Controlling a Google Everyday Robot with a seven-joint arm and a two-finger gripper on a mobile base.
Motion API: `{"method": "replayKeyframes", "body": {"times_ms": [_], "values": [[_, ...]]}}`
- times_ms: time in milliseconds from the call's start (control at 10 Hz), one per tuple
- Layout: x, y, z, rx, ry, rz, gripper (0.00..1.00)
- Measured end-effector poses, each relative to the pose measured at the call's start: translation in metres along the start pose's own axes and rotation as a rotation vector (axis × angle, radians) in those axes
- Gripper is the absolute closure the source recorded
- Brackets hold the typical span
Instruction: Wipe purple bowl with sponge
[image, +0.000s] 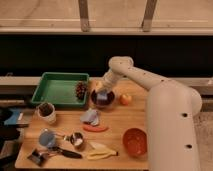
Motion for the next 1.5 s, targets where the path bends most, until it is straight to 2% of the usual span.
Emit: {"method": "replayKeyframes", "body": {"times_ms": [300, 400, 600, 800, 1000, 1300, 1500], "values": [[0.013, 0.029, 0.007, -0.051, 0.005, -0.051, 1.0], [0.034, 0.041, 0.007, -0.066, 0.019, -0.073, 1.0], [0.06, 0.047, -0.001, -0.068, 0.032, -0.089, 1.0], [0.071, 0.041, -0.01, -0.05, 0.023, -0.073, 1.0], [0.064, 0.027, -0.018, -0.026, 0.004, -0.052, 1.0], [0.022, 0.002, -0.021, 0.03, -0.006, -0.052, 1.0], [0.003, 0.01, -0.014, 0.035, -0.001, -0.081, 1.0]]}}
